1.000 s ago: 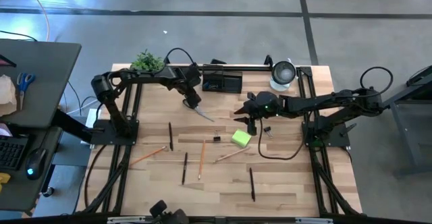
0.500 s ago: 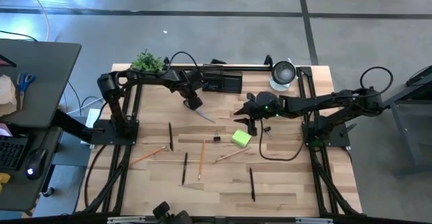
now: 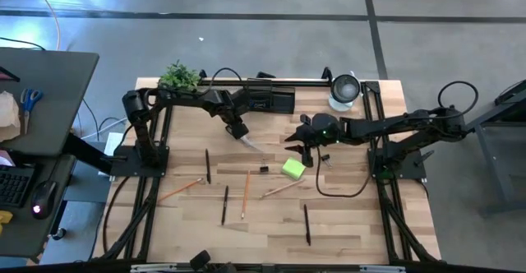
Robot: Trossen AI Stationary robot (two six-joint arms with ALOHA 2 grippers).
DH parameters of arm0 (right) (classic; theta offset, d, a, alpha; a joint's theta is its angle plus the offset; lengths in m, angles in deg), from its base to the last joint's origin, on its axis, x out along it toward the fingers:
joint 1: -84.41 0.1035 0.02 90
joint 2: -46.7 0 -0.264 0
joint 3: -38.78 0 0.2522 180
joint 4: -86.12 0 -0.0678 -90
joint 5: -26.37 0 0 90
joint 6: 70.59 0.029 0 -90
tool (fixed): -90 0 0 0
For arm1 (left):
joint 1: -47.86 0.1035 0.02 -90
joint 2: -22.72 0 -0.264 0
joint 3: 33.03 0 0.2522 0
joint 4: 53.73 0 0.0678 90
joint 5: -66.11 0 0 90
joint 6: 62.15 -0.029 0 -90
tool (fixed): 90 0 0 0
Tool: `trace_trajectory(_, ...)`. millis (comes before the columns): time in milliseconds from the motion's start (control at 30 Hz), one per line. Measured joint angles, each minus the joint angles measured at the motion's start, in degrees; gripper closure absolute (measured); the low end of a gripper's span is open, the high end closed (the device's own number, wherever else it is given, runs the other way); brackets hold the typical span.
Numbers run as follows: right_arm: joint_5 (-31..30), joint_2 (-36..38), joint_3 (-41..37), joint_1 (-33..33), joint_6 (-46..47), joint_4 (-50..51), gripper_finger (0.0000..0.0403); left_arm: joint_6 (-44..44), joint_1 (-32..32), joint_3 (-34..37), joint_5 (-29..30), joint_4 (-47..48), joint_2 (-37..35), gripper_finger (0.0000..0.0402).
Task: Pick and place office supplies into organizer
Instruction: Put the black scissors into the black desk organizer
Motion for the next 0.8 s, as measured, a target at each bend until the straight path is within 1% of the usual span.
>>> trace_trajectory(100,0.0,0.0,0.0,0.0,-0.2,-0.1,0.0272,-0.1,-0.6,-0.2,1.0,-0.1,1.2,0.0348)
trace_trajectory(300,0.0,0.0,0.0,0.0,0.2,-0.1,0.0272,0.6,-0.6,-0.1,1.0,0.0,1.6,0.0349)
trace_trajectory(367,0.2,0.0,0.0,0.0,0.2,-0.1,0.0272,0.1,-0.6,-0.1,0.9,0.3,1.6,0.0355)
trace_trajectory(500,0.2,0.0,0.0,0.0,-1.1,0.0,0.0272,-0.4,-0.5,-0.1,0.9,0.6,1.6,0.0389)
trace_trajectory(667,0.2,0.0,0.0,0.0,-1.6,0.1,0.0272,-1.2,-0.5,-0.3,1.0,0.5,1.5,0.0386)
trace_trajectory(800,0.4,0.0,0.0,0.0,-1.3,0.1,0.0272,-1.3,-1.0,-1.8,1.5,2.5,0.9,0.0396)
